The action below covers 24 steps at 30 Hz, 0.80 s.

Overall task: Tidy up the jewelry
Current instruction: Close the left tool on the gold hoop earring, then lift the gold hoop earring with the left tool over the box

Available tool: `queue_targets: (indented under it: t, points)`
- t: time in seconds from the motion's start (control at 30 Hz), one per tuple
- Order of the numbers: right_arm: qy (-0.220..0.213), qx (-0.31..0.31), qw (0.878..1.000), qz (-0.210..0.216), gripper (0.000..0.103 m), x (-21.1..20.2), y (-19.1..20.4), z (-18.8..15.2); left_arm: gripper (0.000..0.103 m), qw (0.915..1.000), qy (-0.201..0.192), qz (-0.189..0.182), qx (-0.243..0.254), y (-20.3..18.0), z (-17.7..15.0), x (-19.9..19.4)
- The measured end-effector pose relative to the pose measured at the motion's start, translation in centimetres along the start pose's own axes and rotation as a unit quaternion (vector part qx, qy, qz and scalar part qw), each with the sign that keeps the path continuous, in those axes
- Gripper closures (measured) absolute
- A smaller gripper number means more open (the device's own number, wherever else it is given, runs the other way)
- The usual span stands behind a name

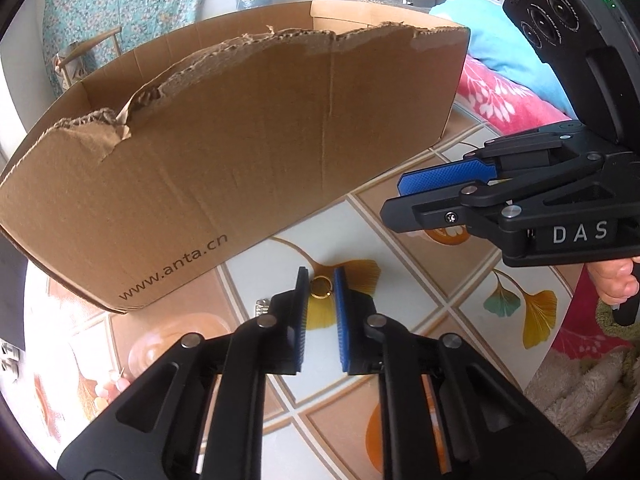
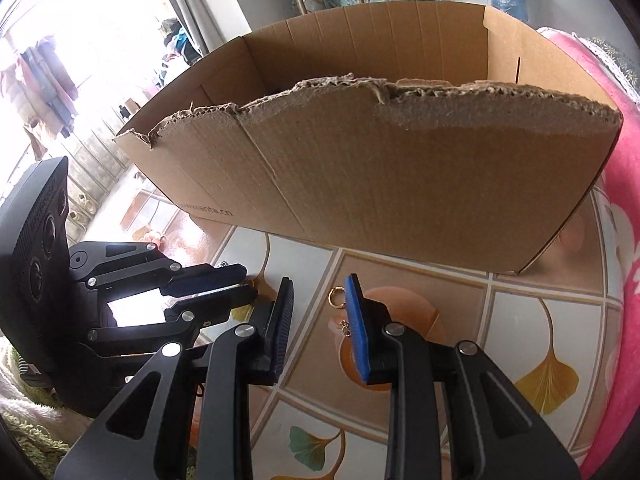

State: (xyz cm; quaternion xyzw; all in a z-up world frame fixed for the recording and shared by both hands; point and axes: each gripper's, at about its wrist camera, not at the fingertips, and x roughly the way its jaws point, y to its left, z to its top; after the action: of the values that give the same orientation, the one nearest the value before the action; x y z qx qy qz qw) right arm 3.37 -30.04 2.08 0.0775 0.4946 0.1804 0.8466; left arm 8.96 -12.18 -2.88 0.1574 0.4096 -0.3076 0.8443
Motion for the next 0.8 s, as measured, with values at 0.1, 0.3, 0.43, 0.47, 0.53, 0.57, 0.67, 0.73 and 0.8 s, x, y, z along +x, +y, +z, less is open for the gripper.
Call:
queue_targets:
  t: [0.1, 0.3, 0.43, 0.47, 0.53, 0.57, 0.67, 0.73, 0.8]
  points:
    - [0.0, -0.001, 1.0, -0.004, 0.076, 0.0, 0.1, -0.2, 0.093, 1.0, -0.001, 0.003, 0.001, -0.2, 0.0, 0.0]
    - [-0.003, -0.011, 1.0, -0.014, 0.076, 0.3, 0.6, -0.3, 0.093, 1.0, -0.002, 0.002, -0.008, 0.0, -0.3, -0.2]
    - [0.0, -0.025, 0.999, -0.028, 0.076, 0.9, 1.2, -0.3, 0.093, 0.9999, -0.003, 0.003, -0.013, 0.1, -0.5, -0.3]
    - [0.0, -0.028, 0.999, -0.032, 0.076, 0.9, 1.4, -0.3, 0.093, 0.9999, -0.004, 0.003, -0.014, 0.1, -0.6, -0.3]
    - [0.001, -0.037, 0.998, -0.045, 0.076, 1.2, 1.7, -0.3, 0.093, 0.9999, -0.005, 0.002, -0.013, 0.2, -0.6, -0.4]
    - [0.001, -0.041, 0.998, -0.052, 0.076, 1.2, 1.7, -0.3, 0.093, 0.9999, -0.005, 0.002, -0.013, 0.2, -0.6, -0.4]
    - [-0.004, -0.049, 0.997, -0.068, 0.076, 1.2, 2.1, -0.2, 0.093, 0.9999, -0.006, 0.002, -0.013, 0.1, -0.6, -0.3]
    - [-0.003, -0.053, 0.996, -0.074, 0.076, 1.3, 2.4, -0.2, 0.093, 0.9999, -0.007, 0.001, -0.013, 0.1, -0.7, -0.3]
    - [0.002, -0.056, 0.995, -0.078, 0.078, 1.6, 2.4, -0.3, 0.093, 0.9999, -0.008, 0.001, -0.013, 0.2, -0.7, -0.3]
